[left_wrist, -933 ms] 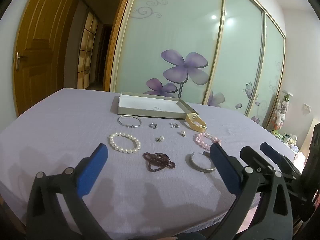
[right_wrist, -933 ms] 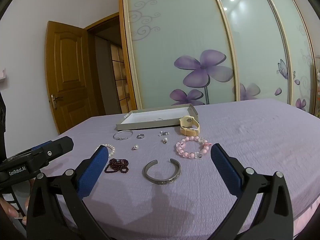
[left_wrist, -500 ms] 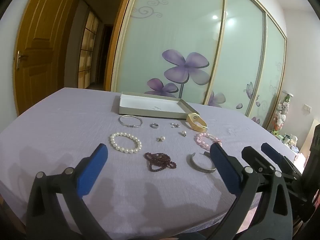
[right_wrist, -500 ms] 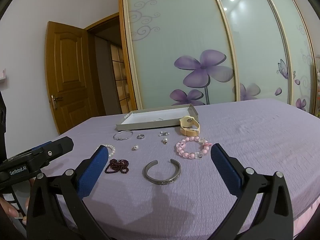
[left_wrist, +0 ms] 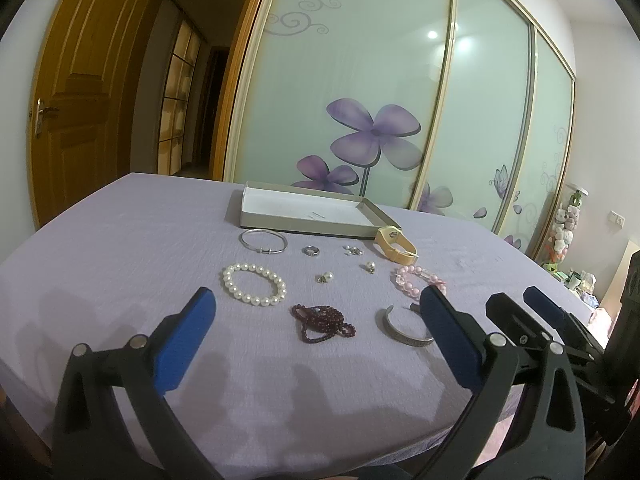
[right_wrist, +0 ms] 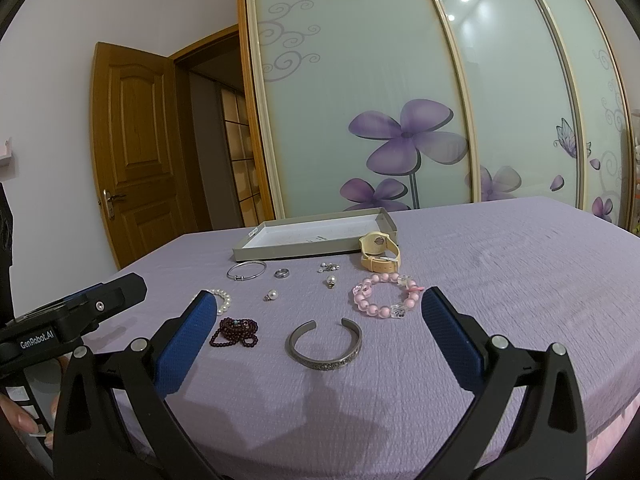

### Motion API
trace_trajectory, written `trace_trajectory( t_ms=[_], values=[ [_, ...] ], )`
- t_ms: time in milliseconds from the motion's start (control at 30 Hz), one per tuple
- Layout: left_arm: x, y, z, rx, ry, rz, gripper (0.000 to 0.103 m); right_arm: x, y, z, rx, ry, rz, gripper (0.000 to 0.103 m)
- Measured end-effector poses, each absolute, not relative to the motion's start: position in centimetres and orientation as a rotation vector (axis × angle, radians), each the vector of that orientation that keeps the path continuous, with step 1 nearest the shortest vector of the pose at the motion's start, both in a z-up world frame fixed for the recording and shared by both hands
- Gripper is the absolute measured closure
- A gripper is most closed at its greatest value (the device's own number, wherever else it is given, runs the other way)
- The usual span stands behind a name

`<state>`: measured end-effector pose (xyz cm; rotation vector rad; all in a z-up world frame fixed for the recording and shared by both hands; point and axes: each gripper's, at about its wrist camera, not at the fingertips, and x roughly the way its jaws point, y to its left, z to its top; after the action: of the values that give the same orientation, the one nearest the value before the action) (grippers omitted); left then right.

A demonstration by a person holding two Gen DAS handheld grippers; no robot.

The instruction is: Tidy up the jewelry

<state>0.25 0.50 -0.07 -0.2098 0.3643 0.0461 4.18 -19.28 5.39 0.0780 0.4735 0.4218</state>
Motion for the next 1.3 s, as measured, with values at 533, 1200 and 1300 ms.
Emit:
trace_trajectory(
  t_ms=[533, 1200, 1300],
  values=[
    [0.28, 0.52, -0.02, -0.211, 0.367, 0.045, 0.002, 4.14, -19.33, 5.47, 0.08, 0.474, 0.423, 0.001],
    [0.3, 0.48, 0.04, -0.212, 0.369, 0.045, 0.002, 4.1, -19.39, 5.36, 0.081, 0.475, 0.423, 0.001],
    [0.28, 0.48, 0.05, -0.212, 0.368, 0.046, 0.002, 4.07, -19.43, 5.34, 0.082, 0.474, 0.422, 0.001]
  ],
)
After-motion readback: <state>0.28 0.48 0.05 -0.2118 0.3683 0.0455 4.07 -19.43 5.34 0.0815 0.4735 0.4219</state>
